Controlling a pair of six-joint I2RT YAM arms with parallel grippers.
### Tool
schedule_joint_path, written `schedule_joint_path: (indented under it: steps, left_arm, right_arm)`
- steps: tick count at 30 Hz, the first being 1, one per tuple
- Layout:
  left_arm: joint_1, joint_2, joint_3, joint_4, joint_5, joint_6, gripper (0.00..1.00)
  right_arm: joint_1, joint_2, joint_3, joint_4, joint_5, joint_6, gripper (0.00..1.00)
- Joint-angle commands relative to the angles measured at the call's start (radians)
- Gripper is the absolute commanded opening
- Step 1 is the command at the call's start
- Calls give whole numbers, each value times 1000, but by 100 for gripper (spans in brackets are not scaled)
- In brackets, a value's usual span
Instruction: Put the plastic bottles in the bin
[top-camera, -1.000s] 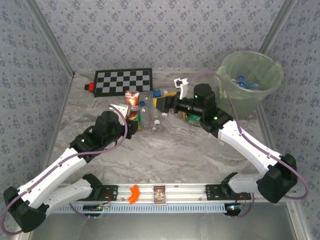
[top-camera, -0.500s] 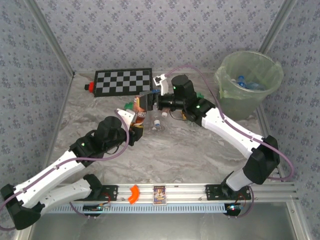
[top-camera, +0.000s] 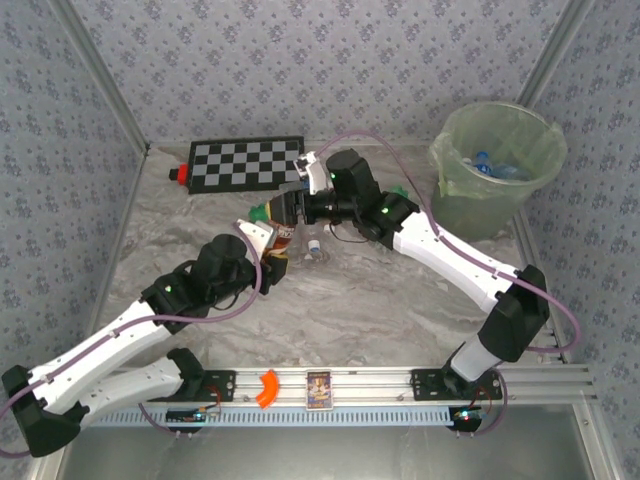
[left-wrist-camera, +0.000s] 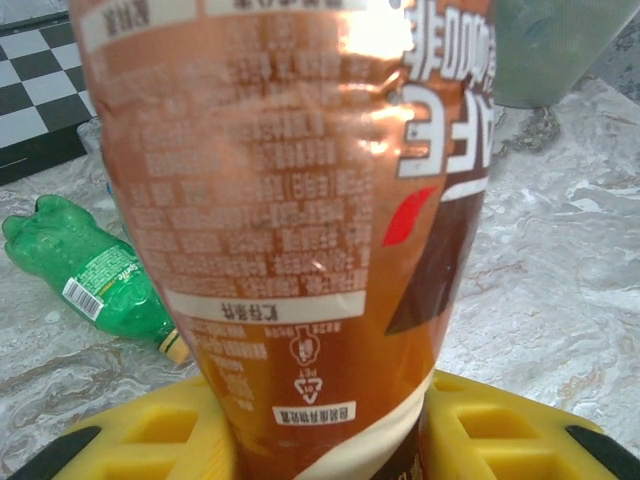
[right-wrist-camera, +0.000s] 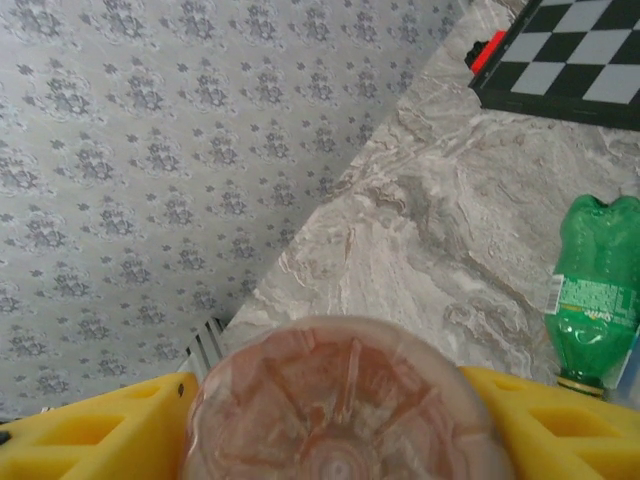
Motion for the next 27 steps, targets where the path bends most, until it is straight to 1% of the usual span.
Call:
schedule_joint_path:
  steps: [1, 3, 5, 7, 9, 11, 15, 18, 20, 21, 22, 23, 25, 26, 27]
  left_arm:
    - [-7, 8, 26, -3, -28, 16, 39]
    - [-7, 4, 24, -3, -41, 14, 39]
    - [-7, 3, 27, -5, -44, 14, 39]
    - [-7, 2, 32, -14, -46, 14, 39]
    - [-7, 1, 33, -15, -45, 14, 39]
    - [-7, -2, 28, -10, -42, 14, 39]
    - [-7, 0, 31, -9, -39, 14, 40]
    - [-8, -6, 31, -12, -37, 10, 49]
    - [-7, -19, 32, -12, -36, 3, 64]
    - [-7, -27, 31, -12, -36, -1, 70]
    - [-7, -39, 29, -12, -36, -5, 73]
    - [-7, -51, 27, -11, -36, -9, 75]
    - [-7, -74, 23, -12, -39, -14, 83]
    - [-7, -88, 23, -14, -45, -19, 90]
    - [-8, -95, 22, -15, -50, -25, 99]
  right_arm:
    - [8, -2, 24, -37, 15, -21, 72]
    - [12, -5, 18, -35, 13, -29, 72]
    - [13, -9, 10, -29, 14, -34, 67]
    - [13, -9, 9, -22, 16, -35, 59]
    - [13, -8, 13, -25, 20, -34, 58]
    - [12, -10, 16, -26, 25, -37, 54]
    - [5, -15, 16, -30, 30, -36, 51]
    - [-4, -20, 15, -31, 36, -34, 51]
    - [-15, -26, 14, -33, 38, -29, 51]
    - [-23, -29, 13, -35, 42, -27, 51]
    - [-35, -34, 10, -36, 42, -23, 51]
    - [-49, -39, 9, -39, 45, -20, 52]
    - [-81, -53, 6, -48, 57, -20, 52]
    - [-102, -62, 6, -60, 73, -28, 52]
    - [-120, -72, 6, -69, 91, -35, 52]
